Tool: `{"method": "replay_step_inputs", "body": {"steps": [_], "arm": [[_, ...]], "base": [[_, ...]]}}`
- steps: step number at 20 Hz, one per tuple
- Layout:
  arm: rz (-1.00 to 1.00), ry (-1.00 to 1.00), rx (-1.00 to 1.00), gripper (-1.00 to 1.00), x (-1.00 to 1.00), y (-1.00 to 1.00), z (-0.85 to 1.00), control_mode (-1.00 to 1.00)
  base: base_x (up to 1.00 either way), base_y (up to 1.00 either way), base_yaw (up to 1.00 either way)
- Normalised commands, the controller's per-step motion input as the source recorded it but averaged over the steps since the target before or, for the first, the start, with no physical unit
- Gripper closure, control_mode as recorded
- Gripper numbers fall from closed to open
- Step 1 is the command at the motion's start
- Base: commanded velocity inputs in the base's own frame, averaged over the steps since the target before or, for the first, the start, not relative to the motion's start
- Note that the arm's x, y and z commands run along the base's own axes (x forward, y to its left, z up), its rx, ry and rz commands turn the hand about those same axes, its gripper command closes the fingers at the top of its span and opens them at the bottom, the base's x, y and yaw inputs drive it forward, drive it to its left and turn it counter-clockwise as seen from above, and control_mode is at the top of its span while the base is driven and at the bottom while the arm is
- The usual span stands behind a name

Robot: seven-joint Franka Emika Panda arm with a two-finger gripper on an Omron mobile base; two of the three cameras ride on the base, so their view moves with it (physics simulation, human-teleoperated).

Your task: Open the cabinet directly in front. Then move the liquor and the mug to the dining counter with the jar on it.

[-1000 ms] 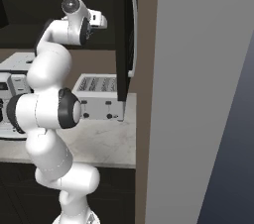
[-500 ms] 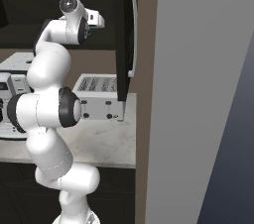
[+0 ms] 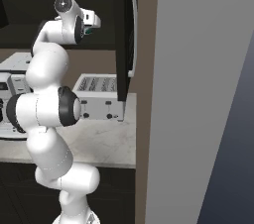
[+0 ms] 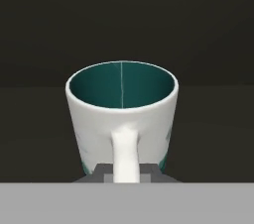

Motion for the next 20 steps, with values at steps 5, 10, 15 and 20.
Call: {"method": "replay_step_inputs", "body": {"steps": [5, 10, 15, 20], "arm": [[0.00, 0.00, 0.00, 1.00, 0.00, 0.00, 0.00, -1.00], [0.00, 0.00, 0.00, 1.00, 0.00, 0.00, 0.00, -1.00], [0.00, -0.06, 0.00, 1.00, -0.55, 0.00, 0.00, -1.00], [0.04, -0.23, 0.00, 1.00, -1.00, 0.00, 0.00, -1.00]], "base": [[0.00, 0.00, 0.00], [0.00, 0.00, 0.00], [0.00, 0.00, 0.00], [0.00, 0.00, 0.00]]}}
